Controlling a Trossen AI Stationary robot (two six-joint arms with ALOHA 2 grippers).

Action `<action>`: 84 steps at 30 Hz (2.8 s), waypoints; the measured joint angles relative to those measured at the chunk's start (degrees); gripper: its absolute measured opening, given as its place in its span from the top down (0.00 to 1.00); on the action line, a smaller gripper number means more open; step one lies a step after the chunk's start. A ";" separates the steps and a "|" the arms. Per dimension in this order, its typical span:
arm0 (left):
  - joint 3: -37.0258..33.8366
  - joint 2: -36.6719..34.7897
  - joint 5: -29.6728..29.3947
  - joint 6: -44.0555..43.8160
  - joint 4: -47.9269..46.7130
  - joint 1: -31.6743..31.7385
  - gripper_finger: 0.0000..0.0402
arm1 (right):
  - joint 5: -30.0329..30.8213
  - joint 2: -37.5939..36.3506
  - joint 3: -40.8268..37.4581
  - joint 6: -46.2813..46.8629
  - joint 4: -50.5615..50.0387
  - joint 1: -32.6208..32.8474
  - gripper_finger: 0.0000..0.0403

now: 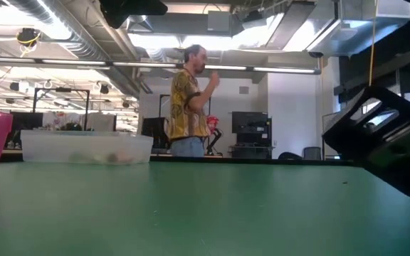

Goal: Sort produce into baskets
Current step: Put the green leaf into the white bin

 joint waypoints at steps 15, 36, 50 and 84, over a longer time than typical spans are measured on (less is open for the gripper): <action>0.00 -0.02 0.00 0.02 -0.04 0.00 0.39 | -0.15 -0.02 -0.02 -1.24 -2.61 -2.72 1.00; 0.00 -0.02 -0.02 1.30 -0.60 0.00 0.39 | -5.96 -0.11 0.00 -14.12 -3.56 -22.25 1.00; 0.09 -0.17 -6.35 -1.80 -9.46 0.13 0.39 | -5.95 -8.20 -0.04 -24.98 -14.07 -33.17 0.99; -6.36 13.46 -4.17 4.81 4.49 2.69 0.39 | 29.58 -73.95 -0.04 -9.35 -67.01 -16.82 0.99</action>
